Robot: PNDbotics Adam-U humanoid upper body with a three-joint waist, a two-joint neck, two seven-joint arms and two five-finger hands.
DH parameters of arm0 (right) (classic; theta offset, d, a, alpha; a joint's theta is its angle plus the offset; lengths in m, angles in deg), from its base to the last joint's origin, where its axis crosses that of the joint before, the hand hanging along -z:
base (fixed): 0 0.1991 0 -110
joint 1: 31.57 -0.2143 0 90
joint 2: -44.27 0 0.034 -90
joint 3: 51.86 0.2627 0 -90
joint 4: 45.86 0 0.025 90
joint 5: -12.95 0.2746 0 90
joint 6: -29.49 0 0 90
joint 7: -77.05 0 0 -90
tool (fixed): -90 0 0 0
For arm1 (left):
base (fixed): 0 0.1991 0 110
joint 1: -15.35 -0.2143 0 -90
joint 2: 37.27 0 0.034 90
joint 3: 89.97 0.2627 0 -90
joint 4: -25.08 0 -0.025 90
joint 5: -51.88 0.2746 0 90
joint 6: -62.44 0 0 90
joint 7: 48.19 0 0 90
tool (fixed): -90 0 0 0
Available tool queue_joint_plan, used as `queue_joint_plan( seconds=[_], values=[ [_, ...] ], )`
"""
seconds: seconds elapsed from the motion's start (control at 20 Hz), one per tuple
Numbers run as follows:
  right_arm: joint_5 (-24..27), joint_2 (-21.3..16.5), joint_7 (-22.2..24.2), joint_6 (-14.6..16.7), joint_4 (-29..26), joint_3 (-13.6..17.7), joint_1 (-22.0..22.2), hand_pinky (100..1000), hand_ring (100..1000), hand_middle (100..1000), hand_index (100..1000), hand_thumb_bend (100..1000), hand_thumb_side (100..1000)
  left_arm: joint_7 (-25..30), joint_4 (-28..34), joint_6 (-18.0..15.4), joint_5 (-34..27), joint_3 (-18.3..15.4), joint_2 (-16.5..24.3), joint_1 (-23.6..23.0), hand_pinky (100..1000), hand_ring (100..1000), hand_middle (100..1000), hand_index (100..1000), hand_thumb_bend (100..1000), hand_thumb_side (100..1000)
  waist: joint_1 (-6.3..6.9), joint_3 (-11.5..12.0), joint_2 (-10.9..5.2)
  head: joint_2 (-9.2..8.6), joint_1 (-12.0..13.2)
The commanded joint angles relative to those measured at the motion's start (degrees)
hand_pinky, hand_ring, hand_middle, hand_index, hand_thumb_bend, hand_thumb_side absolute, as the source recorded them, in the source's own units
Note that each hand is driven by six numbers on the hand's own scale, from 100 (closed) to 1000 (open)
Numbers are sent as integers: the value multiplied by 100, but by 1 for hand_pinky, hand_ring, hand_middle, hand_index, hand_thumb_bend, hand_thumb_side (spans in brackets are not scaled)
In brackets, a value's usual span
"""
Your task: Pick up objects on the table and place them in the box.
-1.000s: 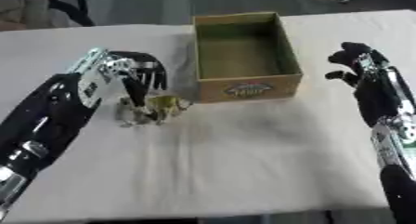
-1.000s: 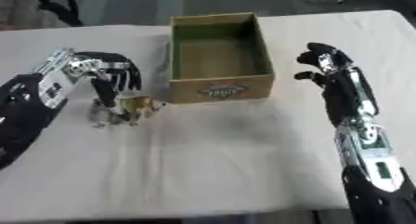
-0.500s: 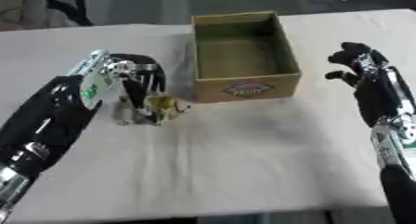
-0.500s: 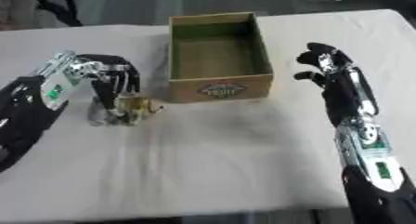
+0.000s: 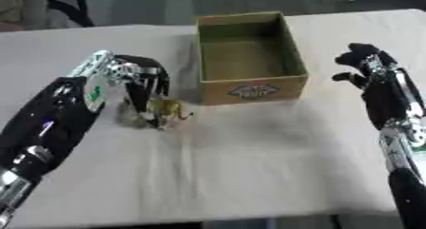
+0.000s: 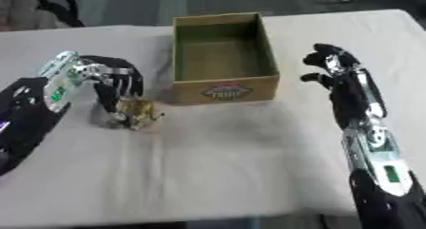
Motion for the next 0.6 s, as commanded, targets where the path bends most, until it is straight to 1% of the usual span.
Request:
queue_joint_plan(
  seconds=[0.05,0.2,0.3,0.4,0.5,0.55,0.6],
  values=[
    [56,-70,23,19,-46,6,-99,571,748,613,745,100,571,78,36,-112,241,27,42,57,523,550,578,692,802,146,-20,-3,-58,35,-12],
    [59,-65,35,14,-41,-7,-95,571,748,613,745,100,572,142,25,-186,386,8,6,70,513,534,561,679,786,130,-19,-10,-57,35,-9],
    [60,-59,43,13,-40,-11,-96,571,748,613,745,100,572,197,-5,-243,455,0,-27,75,491,505,532,650,751,101,-17,-19,-56,35,-7],
    [59,-61,44,14,-39,-10,-97,571,748,613,745,100,572,303,-34,-331,484,-9,-48,85,475,490,516,632,735,100,-17,-26,-55,35,-10],
    [59,-61,42,14,-37,-8,-96,571,748,613,745,100,572,411,-49,-411,491,-20,-62,101,432,447,471,589,716,100,-16,-31,-53,35,-9],
    [60,-60,43,14,-37,-8,-96,571,748,613,745,100,572,443,-50,-438,495,-30,-67,109,398,404,433,550,700,100,-16,-31,-53,35,-11],
    [60,-59,43,14,-37,-8,-95,571,748,613,745,100,572,454,-47,-455,495,-41,-70,114,387,391,420,539,697,100,-16,-30,-52,35,-13]
  ],
)
